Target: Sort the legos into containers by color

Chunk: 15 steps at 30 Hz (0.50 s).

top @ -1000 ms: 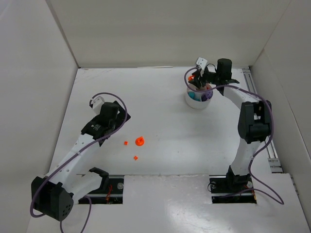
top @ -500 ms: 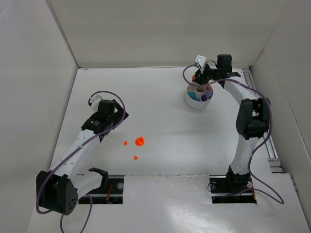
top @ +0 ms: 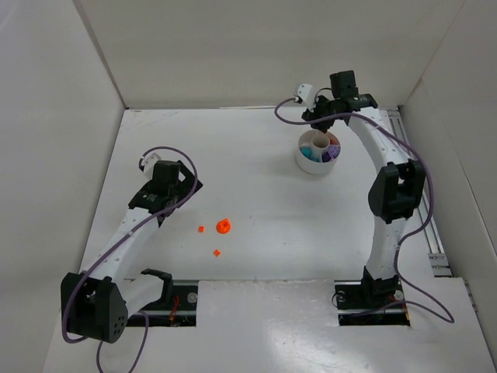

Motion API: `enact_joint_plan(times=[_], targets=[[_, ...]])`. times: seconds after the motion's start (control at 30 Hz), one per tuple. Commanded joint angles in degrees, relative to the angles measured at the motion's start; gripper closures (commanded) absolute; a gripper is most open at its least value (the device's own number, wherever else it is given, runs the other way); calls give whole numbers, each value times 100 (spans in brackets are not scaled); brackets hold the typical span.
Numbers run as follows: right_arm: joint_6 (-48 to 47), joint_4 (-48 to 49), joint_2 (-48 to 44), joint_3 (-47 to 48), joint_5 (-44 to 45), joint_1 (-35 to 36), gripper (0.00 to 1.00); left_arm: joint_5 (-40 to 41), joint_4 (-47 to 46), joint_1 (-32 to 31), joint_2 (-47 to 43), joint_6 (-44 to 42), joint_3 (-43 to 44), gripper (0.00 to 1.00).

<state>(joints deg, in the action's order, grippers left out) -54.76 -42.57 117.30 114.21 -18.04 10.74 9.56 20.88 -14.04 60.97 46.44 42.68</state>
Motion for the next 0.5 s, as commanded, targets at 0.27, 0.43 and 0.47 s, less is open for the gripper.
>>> enact_joint_plan(times=[0.27, 0.43, 0.47], targets=[[150, -894, 689, 866, 995, 542, 63, -95, -208, 60, -6, -152, -110, 0], [282, -999, 909, 1111, 1276, 596, 63, -95, -260, 60, -6, -152, -110, 0], [343, -999, 909, 1112, 1329, 596, 63, -95, -260, 60, -6, -152, -110, 0]])
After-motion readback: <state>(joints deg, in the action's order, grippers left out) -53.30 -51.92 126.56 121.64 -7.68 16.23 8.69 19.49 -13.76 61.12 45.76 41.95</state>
